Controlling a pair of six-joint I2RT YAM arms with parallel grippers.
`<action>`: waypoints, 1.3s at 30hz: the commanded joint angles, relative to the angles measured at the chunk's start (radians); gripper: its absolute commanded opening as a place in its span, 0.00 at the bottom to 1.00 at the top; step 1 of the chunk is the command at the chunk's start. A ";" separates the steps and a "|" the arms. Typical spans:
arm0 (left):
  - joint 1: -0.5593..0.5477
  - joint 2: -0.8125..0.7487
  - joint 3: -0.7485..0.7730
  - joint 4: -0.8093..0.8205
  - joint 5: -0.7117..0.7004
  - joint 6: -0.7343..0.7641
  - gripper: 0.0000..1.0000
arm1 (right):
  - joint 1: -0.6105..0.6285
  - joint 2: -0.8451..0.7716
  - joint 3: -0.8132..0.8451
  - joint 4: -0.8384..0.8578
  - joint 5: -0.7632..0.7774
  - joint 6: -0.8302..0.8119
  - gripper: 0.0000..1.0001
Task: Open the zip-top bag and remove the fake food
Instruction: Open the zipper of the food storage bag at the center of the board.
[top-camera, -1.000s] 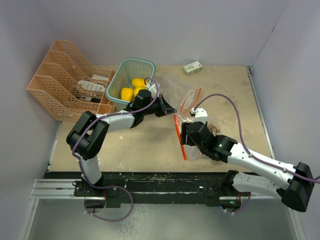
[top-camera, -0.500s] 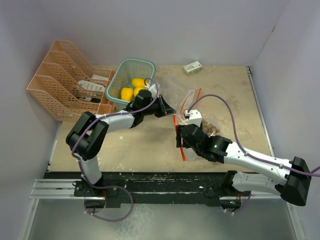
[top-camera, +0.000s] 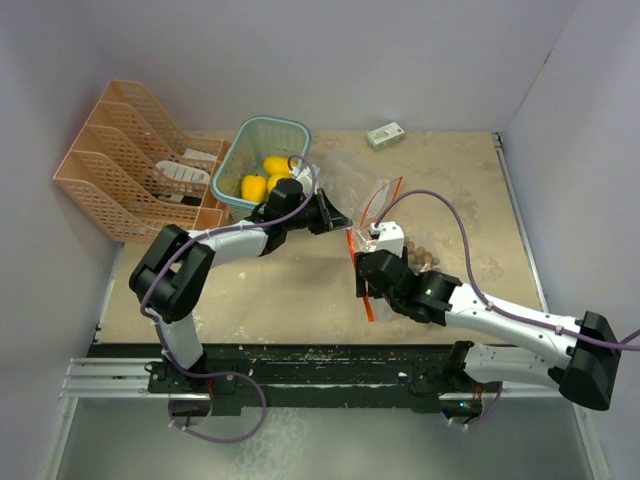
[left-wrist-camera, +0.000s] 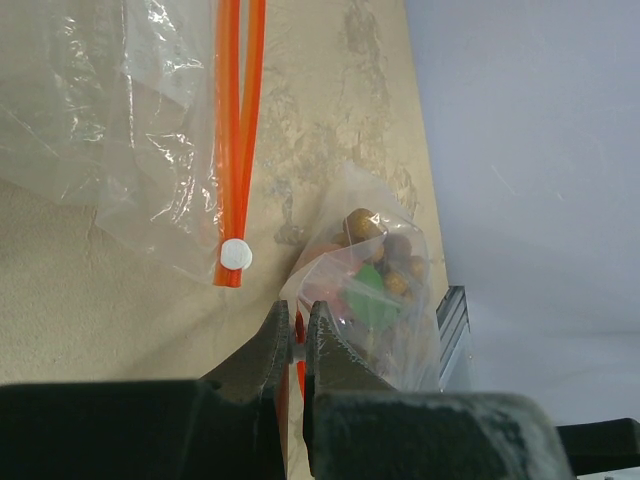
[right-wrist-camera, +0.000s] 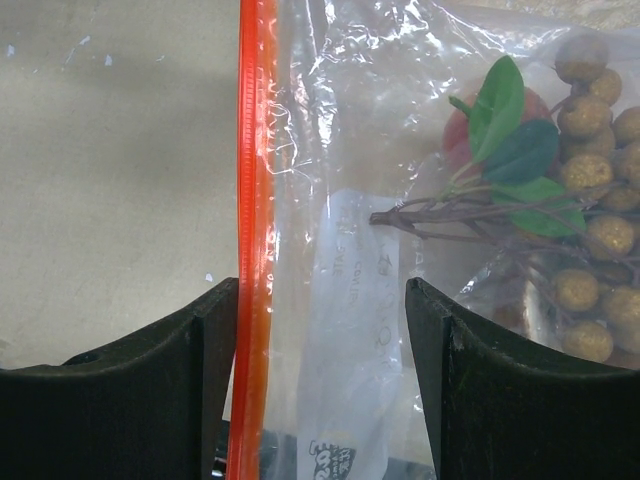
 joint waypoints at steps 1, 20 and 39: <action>-0.002 -0.059 0.023 0.033 -0.003 0.022 0.00 | 0.005 0.008 0.022 -0.043 0.065 0.037 0.69; -0.023 -0.190 -0.055 0.007 -0.068 0.080 0.39 | 0.005 -0.033 -0.012 -0.041 0.072 0.119 0.00; -0.359 -0.413 -0.344 0.019 -0.417 0.015 0.48 | -0.022 -0.081 -0.029 0.163 -0.051 0.065 0.00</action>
